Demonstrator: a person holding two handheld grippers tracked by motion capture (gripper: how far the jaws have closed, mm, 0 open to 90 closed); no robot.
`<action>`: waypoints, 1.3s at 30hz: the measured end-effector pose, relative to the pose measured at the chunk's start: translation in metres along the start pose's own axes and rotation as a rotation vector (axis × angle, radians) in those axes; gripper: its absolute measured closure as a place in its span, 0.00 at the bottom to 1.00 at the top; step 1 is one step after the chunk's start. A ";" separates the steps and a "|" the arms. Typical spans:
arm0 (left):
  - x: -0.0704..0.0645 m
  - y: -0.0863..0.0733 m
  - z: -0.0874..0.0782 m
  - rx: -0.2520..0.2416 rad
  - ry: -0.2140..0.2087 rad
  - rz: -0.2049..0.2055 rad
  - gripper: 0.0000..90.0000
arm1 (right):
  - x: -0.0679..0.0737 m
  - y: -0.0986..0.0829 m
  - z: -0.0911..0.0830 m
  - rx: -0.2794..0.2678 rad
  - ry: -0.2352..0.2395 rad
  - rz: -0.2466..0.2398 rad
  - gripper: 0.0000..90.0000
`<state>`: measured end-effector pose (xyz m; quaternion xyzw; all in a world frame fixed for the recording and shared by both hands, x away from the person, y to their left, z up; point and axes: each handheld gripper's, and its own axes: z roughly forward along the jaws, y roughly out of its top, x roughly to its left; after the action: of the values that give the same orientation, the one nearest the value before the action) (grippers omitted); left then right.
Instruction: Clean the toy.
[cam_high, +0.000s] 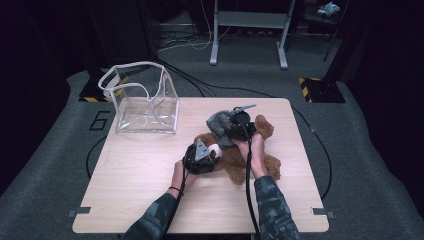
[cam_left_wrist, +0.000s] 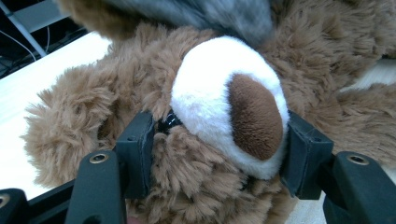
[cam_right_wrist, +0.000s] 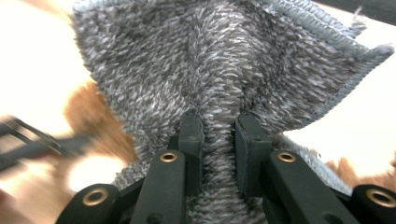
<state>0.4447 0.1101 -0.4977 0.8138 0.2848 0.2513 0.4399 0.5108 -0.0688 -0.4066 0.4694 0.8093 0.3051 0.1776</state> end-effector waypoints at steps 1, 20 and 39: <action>0.000 0.000 0.000 -0.001 0.001 0.001 0.42 | 0.000 -0.003 0.003 0.012 -0.028 -0.019 0.84; 0.000 0.001 0.000 0.005 -0.004 0.005 0.42 | -0.071 -0.015 -0.014 0.094 -0.286 0.066 0.84; 0.000 0.001 0.000 0.010 -0.006 0.003 0.42 | -0.046 -0.004 -0.037 -0.004 -0.037 0.088 0.83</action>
<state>0.4451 0.1098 -0.4965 0.8172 0.2834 0.2479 0.4364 0.5100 -0.1223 -0.3809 0.5097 0.7839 0.3054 0.1800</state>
